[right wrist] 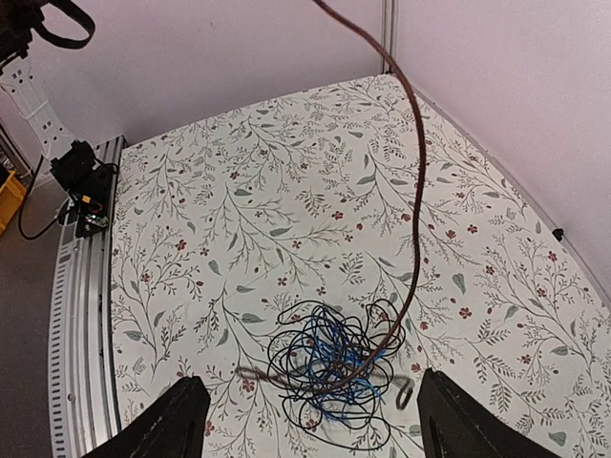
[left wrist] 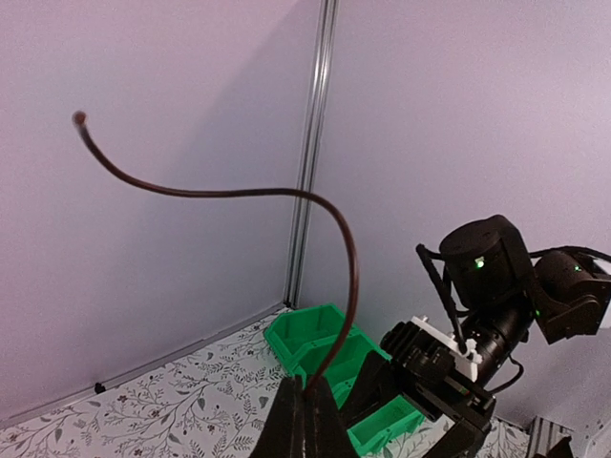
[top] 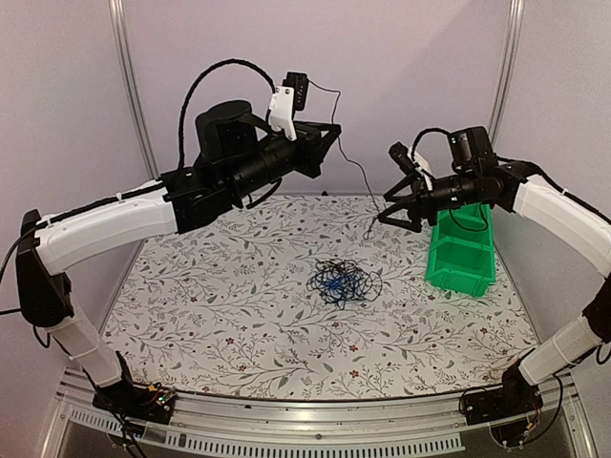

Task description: Untangle the cables

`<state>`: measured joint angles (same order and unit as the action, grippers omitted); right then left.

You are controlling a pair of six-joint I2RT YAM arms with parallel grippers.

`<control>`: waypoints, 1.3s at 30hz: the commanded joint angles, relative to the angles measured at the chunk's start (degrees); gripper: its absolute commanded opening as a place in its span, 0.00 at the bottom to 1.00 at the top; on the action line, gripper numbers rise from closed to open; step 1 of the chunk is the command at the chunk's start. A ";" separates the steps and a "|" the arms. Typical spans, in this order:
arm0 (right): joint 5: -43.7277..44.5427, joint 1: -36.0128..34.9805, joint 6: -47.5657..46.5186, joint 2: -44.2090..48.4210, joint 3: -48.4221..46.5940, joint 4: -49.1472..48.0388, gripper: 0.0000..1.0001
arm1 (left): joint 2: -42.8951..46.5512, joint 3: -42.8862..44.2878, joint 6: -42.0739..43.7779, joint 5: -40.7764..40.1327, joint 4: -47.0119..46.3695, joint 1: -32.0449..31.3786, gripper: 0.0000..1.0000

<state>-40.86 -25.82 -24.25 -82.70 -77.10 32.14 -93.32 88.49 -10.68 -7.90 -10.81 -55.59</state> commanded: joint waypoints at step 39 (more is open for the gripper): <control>-0.38 5.33 14.91 -2.54 -6.53 -9.01 0.00 | -7.70 0.17 -12.29 9.50 3.12 7.79 0.49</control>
<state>-44.01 -24.93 -10.63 -89.78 -85.71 22.96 -100.09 88.97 -19.09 6.09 -11.68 -49.91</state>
